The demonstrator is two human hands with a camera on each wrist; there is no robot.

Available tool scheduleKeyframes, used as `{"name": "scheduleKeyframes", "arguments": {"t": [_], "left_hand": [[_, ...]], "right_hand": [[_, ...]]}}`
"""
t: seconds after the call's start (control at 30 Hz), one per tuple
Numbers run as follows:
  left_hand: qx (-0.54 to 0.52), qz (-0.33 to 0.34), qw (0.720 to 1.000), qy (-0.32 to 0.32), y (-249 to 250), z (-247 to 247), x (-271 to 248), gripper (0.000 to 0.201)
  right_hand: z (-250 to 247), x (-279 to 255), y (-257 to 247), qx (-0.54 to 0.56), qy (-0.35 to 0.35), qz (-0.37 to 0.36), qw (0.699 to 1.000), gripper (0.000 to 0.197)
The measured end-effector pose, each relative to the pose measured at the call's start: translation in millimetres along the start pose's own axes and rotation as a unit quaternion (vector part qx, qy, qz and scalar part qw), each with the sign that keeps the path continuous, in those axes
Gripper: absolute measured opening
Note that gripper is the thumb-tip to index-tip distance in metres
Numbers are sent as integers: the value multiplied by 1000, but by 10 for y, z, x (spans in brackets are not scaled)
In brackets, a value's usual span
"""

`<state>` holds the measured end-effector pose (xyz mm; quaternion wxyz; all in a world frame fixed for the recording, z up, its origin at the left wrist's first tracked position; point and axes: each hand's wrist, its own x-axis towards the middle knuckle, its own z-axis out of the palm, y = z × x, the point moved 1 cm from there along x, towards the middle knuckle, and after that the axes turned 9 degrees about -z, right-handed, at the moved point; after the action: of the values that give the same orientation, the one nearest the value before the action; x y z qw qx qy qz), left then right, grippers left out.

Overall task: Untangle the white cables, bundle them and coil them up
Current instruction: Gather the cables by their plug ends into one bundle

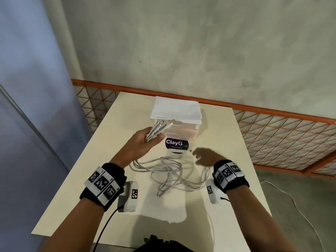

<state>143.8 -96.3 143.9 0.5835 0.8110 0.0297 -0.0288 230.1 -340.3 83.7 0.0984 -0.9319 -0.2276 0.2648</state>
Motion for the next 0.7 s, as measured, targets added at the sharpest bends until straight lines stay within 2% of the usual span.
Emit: {"name": "scheduleKeyframes", "arguments": {"t": [0.03, 0.07, 0.1, 0.13, 0.17, 0.23, 0.37, 0.43, 0.6, 0.7], "left_hand": [[-11, 12, 1000, -10, 23, 33, -28, 27], [-18, 22, 999, -15, 40, 62, -49, 28], [-26, 28, 999, -18, 55, 88, -67, 29], [-34, 32, 999, -20, 56, 112, -81, 30], [-45, 34, 998, -23, 48, 136, -87, 30], [-60, 33, 997, -26, 23, 183, -88, 28], [-45, 40, 998, 12, -3, 252, -61, 20], [-34, 40, 998, 30, -31, 262, -47, 19], [-14, 48, 999, 15, -116, 306, -5, 22], [-2, 43, 999, 9, -125, 315, 15, 24]], "right_hand": [[-159, -10, -92, 55, 103, -34, 993, 30], [-304, -47, -209, 153, 195, -64, 967, 23], [-418, -100, -352, 263, 240, -96, 929, 20], [-497, -146, -493, 342, 242, -126, 899, 23], [-546, -185, -628, 386, 223, -150, 883, 30], [-558, -239, -840, 422, 192, -196, 864, 36], [-491, -239, -960, 490, 248, -229, 804, 26], [-472, -226, -976, 507, 259, -223, 791, 24], [-453, -208, -1009, 496, 250, -216, 803, 17], [-445, -219, -1001, 502, 247, -220, 799, 17]]}}
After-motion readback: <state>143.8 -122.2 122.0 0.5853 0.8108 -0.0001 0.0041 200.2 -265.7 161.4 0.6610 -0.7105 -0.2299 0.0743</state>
